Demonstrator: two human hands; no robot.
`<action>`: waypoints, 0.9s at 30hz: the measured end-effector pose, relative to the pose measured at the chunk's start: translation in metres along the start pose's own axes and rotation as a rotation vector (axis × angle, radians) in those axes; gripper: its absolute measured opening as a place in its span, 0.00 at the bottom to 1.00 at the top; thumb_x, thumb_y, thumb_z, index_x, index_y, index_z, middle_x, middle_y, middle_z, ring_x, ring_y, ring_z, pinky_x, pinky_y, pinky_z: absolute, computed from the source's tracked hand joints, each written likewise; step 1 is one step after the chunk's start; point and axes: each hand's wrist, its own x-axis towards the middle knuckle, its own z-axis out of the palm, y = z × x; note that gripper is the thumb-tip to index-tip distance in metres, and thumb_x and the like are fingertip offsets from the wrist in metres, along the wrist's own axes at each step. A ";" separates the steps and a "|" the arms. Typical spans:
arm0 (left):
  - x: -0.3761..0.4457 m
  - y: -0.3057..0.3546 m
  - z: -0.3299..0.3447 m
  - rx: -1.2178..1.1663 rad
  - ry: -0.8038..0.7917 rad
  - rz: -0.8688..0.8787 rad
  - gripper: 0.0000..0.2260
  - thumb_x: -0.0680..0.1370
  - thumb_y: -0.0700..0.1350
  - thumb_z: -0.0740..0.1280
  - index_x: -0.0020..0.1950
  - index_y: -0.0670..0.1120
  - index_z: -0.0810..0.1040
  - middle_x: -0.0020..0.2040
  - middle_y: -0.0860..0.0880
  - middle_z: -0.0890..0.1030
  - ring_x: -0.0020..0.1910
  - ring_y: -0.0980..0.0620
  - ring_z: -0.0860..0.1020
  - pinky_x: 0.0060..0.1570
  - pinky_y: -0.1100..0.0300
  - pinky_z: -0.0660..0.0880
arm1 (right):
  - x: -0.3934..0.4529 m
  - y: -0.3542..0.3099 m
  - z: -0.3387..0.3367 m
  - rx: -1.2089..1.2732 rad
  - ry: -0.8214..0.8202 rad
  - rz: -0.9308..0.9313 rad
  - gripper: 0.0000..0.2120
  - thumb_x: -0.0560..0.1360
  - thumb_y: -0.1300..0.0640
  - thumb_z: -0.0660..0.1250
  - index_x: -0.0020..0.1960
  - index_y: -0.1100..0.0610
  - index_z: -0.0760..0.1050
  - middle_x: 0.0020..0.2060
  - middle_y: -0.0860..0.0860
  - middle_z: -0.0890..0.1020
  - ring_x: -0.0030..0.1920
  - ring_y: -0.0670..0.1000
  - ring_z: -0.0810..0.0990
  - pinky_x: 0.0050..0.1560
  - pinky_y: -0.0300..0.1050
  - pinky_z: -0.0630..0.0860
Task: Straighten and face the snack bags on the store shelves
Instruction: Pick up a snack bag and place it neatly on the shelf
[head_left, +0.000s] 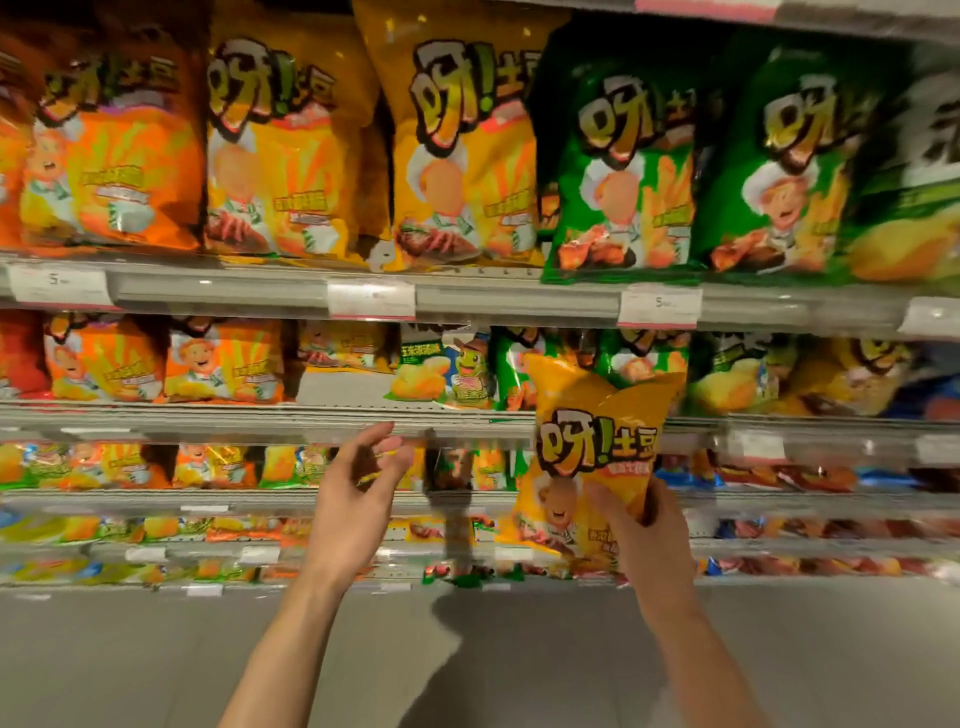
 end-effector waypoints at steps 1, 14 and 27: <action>-0.004 0.005 0.016 0.002 -0.007 -0.001 0.13 0.80 0.44 0.71 0.65 0.49 0.79 0.55 0.55 0.84 0.52 0.69 0.80 0.50 0.78 0.73 | 0.005 0.003 -0.016 0.002 0.002 0.014 0.25 0.66 0.37 0.75 0.60 0.43 0.78 0.46 0.38 0.86 0.45 0.37 0.84 0.37 0.31 0.77; -0.005 0.059 0.144 -0.053 -0.110 0.018 0.08 0.81 0.44 0.70 0.57 0.55 0.79 0.50 0.58 0.84 0.50 0.67 0.81 0.54 0.68 0.73 | 0.053 -0.004 -0.144 0.021 0.110 -0.004 0.17 0.71 0.43 0.76 0.58 0.40 0.78 0.46 0.38 0.87 0.45 0.38 0.85 0.44 0.41 0.78; -0.004 0.055 0.260 -0.019 -0.261 0.026 0.08 0.80 0.52 0.70 0.59 0.56 0.80 0.52 0.56 0.85 0.56 0.57 0.82 0.62 0.51 0.76 | 0.087 0.030 -0.253 0.086 0.202 0.009 0.16 0.75 0.50 0.77 0.60 0.40 0.79 0.53 0.46 0.87 0.53 0.50 0.87 0.56 0.63 0.83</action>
